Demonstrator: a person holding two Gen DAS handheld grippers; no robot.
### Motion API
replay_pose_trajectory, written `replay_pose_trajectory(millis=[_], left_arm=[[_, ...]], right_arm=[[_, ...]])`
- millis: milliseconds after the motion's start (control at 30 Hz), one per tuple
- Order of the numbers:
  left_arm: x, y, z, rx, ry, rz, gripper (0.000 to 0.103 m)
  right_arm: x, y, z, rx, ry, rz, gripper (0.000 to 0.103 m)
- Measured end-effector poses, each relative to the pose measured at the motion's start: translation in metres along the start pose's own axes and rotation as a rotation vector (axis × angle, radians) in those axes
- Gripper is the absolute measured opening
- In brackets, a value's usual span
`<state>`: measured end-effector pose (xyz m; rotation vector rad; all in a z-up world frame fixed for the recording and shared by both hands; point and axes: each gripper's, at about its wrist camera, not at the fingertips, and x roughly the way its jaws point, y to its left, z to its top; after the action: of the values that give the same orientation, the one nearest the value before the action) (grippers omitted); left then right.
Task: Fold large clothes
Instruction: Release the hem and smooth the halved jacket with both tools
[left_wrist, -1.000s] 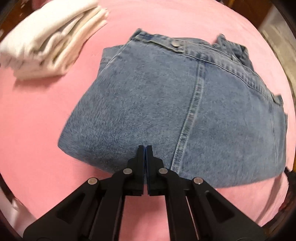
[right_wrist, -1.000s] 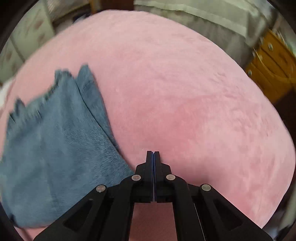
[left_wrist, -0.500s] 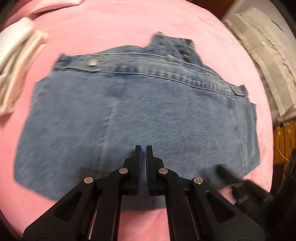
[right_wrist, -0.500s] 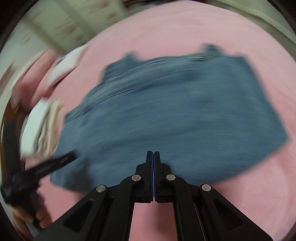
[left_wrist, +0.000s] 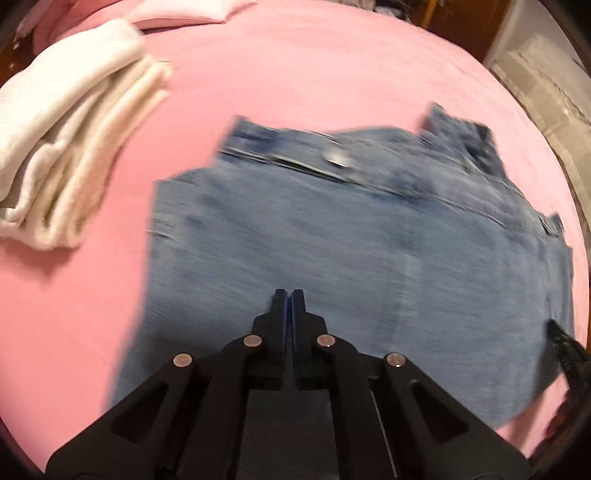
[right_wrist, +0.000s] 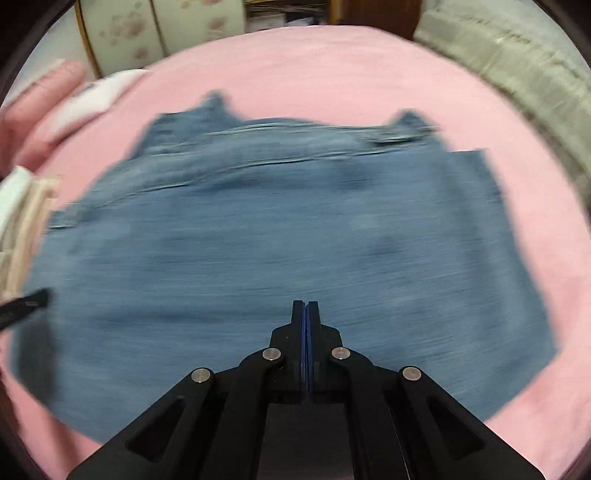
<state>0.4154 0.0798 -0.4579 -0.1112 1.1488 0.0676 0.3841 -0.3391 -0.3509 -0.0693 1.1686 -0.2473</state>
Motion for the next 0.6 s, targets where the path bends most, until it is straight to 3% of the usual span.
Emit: replay_pose_trajectory(millis=[167, 333, 400, 500, 600], left_arm=[[0.019, 0.033, 0.013, 0.03, 0.0, 0.011, 0.001], [0.015, 0.028, 0.015, 0.057, 0.001, 0.057, 0.001], [0.009, 0.026, 0.014, 0.009, 0.024, 0.056, 0.001], [-0.011, 0.031, 0.001, -0.091, 0.056, 0.015, 0.001], [-0.025, 0.032, -0.015, -0.159, 0.085, -0.044, 0.002]], right_arm=[[0.005, -0.06, 0.002, -0.01, 0.039, -0.262, 0.0], [-0.006, -0.081, 0.005, 0.092, 0.042, -0.25, 0.0], [-0.016, -0.076, 0.005, 0.127, 0.035, -0.197, 0.0], [-0.024, -0.048, 0.016, 0.177, 0.031, -0.016, 0.0], [-0.026, -0.003, 0.027, 0.136, 0.07, 0.166, 0.0]])
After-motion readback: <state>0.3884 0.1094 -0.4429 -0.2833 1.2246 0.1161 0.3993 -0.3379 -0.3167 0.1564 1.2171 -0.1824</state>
